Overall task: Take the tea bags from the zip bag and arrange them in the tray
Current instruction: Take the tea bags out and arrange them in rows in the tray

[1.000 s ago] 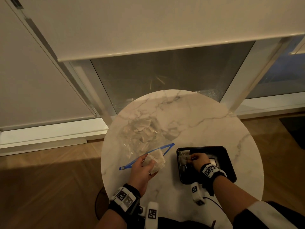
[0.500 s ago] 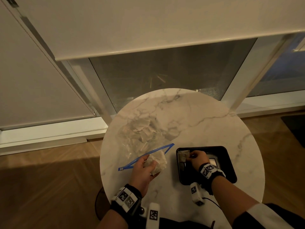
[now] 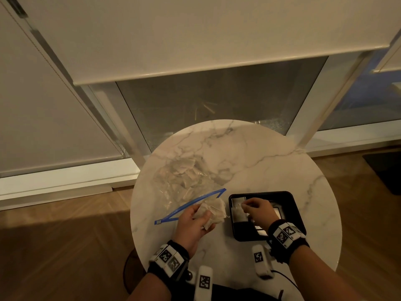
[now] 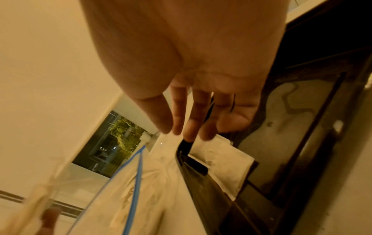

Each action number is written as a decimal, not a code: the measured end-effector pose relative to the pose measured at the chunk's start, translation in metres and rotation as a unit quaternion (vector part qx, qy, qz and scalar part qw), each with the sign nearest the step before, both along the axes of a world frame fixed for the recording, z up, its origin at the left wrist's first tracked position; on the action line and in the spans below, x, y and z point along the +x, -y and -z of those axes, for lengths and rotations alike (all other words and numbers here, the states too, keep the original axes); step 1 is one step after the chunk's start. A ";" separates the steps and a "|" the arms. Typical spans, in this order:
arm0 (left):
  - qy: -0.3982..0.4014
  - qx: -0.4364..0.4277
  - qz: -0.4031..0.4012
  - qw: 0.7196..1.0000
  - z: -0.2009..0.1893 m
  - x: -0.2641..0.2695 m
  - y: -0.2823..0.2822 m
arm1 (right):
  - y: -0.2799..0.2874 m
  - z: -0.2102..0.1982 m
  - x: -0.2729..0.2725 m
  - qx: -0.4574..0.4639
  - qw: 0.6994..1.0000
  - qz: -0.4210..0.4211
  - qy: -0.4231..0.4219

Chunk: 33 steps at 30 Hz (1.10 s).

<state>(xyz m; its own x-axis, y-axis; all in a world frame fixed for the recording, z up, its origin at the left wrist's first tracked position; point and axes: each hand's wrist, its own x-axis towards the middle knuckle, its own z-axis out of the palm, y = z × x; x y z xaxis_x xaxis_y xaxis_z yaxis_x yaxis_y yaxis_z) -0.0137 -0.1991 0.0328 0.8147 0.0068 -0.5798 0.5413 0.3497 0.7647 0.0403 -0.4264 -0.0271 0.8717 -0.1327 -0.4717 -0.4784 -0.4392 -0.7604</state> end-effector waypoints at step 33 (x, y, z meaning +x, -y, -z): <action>-0.008 0.014 -0.038 0.999 0.004 0.003 -0.005 | 0.012 0.038 0.034 -0.107 0.990 -0.060 -0.074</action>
